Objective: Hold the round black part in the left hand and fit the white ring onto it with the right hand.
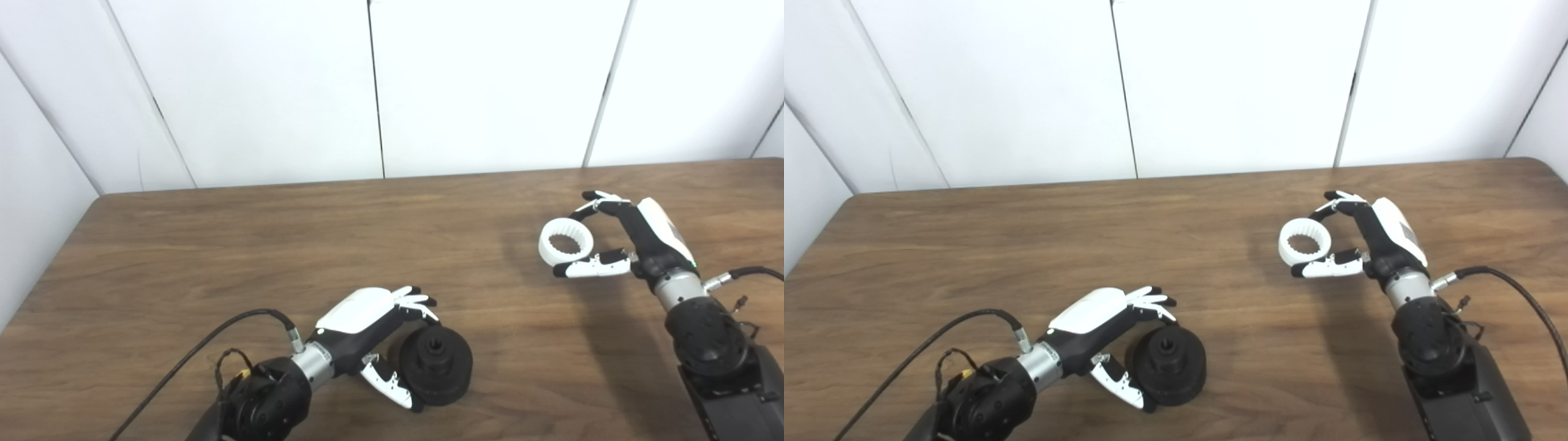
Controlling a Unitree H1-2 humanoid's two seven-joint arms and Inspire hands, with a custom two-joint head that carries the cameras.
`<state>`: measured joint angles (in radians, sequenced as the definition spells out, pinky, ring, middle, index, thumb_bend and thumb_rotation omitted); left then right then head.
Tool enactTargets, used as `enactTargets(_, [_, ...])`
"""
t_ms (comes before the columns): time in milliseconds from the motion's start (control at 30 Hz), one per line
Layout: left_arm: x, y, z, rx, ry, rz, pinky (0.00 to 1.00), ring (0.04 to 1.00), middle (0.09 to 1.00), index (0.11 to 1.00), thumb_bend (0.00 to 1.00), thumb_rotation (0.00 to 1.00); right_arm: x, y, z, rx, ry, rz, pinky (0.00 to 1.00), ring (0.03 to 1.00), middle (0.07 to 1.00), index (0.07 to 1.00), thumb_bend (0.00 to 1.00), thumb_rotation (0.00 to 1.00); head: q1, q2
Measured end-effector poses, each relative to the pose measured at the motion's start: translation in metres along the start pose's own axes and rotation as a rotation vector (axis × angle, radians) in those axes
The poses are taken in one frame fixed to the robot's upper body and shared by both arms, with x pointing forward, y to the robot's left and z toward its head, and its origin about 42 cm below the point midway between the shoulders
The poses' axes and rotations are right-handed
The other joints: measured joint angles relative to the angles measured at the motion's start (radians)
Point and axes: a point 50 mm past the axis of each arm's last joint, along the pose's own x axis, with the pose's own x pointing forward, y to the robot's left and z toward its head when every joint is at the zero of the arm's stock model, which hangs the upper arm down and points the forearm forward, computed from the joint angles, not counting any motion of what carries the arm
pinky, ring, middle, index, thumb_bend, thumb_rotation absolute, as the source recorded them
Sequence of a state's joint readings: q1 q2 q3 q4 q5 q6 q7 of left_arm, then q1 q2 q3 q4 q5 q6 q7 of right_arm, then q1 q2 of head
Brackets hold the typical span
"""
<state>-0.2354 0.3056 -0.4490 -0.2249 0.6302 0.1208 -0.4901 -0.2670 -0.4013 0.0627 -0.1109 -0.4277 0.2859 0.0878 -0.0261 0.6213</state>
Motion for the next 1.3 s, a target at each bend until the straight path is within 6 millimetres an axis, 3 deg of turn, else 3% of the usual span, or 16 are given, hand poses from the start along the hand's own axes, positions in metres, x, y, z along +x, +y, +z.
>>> enactTargets(633, [0.003, -0.001, 0.0, -0.004, -0.001, -0.003, 0.88, 0.985, 0.924, 0.702, 0.92, 0.21, -0.049, 0.002, 0.034, -0.015, -0.118, 0.074, 0.93, 0.967, 0.886, 0.491, 0.52, 0.16, 0.005, 0.0])
enactTargets(1300, [0.006, 0.0, 0.003, -0.014, -0.002, -0.003, 0.88, 0.988, 0.93, 0.707, 0.92, 0.21, -0.068, 0.039, 0.062, 0.009, -0.197, 0.222, 0.88, 0.95, 0.875, 0.491, 0.52, 0.16, 0.009, 0.02])
